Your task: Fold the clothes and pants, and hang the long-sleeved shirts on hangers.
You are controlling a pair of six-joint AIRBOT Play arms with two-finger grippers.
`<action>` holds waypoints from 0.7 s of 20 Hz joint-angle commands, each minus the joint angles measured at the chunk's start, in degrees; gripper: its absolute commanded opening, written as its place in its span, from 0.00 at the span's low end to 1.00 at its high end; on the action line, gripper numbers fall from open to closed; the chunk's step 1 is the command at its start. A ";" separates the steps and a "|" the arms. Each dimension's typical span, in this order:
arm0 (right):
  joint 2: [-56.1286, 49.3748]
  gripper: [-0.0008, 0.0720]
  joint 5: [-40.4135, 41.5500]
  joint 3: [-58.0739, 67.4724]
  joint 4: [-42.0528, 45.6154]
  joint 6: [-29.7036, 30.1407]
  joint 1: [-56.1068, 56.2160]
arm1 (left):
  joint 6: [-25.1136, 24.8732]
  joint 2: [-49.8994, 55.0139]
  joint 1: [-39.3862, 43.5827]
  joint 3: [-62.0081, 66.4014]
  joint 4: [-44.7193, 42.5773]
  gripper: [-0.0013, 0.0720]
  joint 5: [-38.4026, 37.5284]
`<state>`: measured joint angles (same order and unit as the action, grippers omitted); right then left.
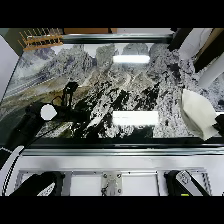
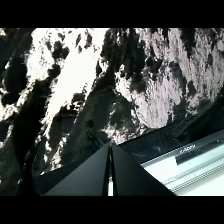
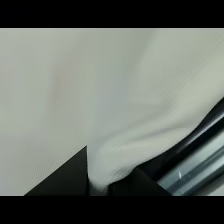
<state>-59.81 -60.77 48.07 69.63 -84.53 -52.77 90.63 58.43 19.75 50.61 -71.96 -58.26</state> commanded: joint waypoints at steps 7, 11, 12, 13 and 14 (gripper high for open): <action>4.98 0.87 -3.34 -4.00 9.09 -2.49 -0.83 | 0.28 -0.02 0.04 -0.02 -0.02 0.04 -0.02; 10.43 0.84 -0.13 4.52 11.04 2.51 -0.09 | 0.28 -0.02 0.04 -0.02 -0.02 0.04 0.13; 13.40 0.84 2.51 5.03 7.17 4.22 1.55 | 0.28 -0.02 0.04 -0.02 -0.02 0.04 0.44; 15.54 0.84 2.97 4.96 3.08 5.38 3.56 | 0.28 0.02 0.04 -0.02 -0.02 0.04 0.96; 17.16 0.85 2.80 4.76 -0.85 6.29 6.47 | 0.28 0.02 0.04 -0.02 0.00 0.04 1.62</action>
<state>-47.03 -60.18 51.48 75.75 -81.89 -50.15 91.02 58.43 19.75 50.59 -71.96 -57.74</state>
